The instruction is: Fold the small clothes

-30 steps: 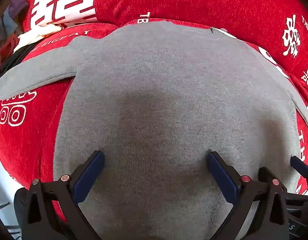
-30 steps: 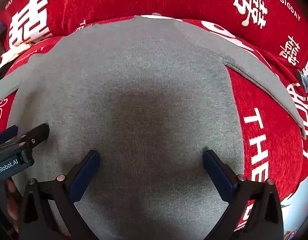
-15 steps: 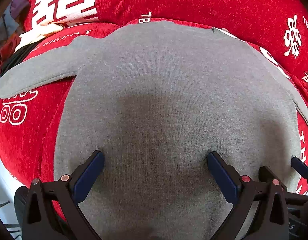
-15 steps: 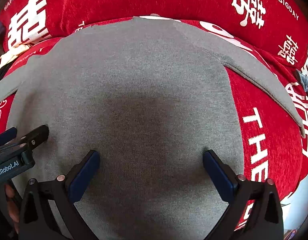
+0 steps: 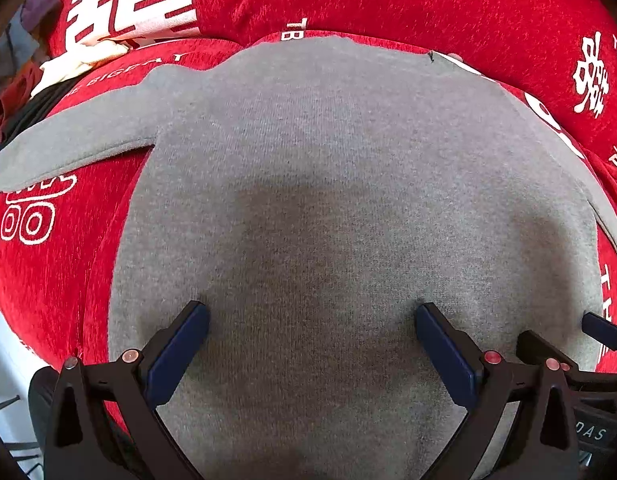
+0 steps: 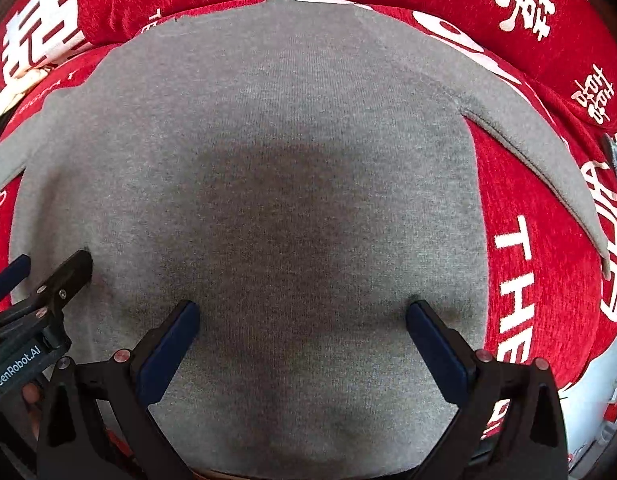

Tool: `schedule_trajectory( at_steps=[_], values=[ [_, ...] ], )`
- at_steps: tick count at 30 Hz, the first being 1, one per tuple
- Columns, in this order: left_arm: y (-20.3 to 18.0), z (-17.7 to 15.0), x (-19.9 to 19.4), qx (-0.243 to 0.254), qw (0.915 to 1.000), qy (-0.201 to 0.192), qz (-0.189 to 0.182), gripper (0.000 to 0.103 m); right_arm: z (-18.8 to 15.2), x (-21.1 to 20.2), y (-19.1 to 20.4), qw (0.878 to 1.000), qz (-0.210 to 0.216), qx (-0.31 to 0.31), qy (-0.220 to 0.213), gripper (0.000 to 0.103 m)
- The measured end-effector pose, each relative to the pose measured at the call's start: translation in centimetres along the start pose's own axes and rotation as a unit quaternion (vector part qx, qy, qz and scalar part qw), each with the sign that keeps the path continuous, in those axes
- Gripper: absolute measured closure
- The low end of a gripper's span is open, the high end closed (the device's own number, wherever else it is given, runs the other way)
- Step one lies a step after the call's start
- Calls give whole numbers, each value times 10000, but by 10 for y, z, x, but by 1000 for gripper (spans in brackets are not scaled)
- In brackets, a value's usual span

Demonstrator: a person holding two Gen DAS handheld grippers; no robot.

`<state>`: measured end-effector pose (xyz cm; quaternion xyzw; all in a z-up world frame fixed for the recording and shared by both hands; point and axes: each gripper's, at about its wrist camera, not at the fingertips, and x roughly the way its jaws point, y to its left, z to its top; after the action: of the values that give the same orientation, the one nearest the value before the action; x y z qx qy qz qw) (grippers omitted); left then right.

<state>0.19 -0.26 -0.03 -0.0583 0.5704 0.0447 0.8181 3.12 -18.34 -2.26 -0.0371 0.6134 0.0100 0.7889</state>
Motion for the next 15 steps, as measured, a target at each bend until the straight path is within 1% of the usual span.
schedule_trajectory(
  at_steps=[6, 9, 12, 15],
  values=[
    [0, 1, 0, 3, 10000, 24, 3, 0, -12, -3, 2, 9991, -13, 35, -422, 0],
    [0, 2, 1, 8, 10000, 63, -6, 0, -19, -5, 2, 9984, -29, 50, -563, 0],
    [0, 2, 1, 7, 10000, 76, 1, 0, -24, -7, 1, 9978, -23, 90, -650, 0],
    [0, 1, 1, 4, 10000, 33, -16, 0, -20, -6, 4, 9977, -37, 109, -668, 0]
  ],
)
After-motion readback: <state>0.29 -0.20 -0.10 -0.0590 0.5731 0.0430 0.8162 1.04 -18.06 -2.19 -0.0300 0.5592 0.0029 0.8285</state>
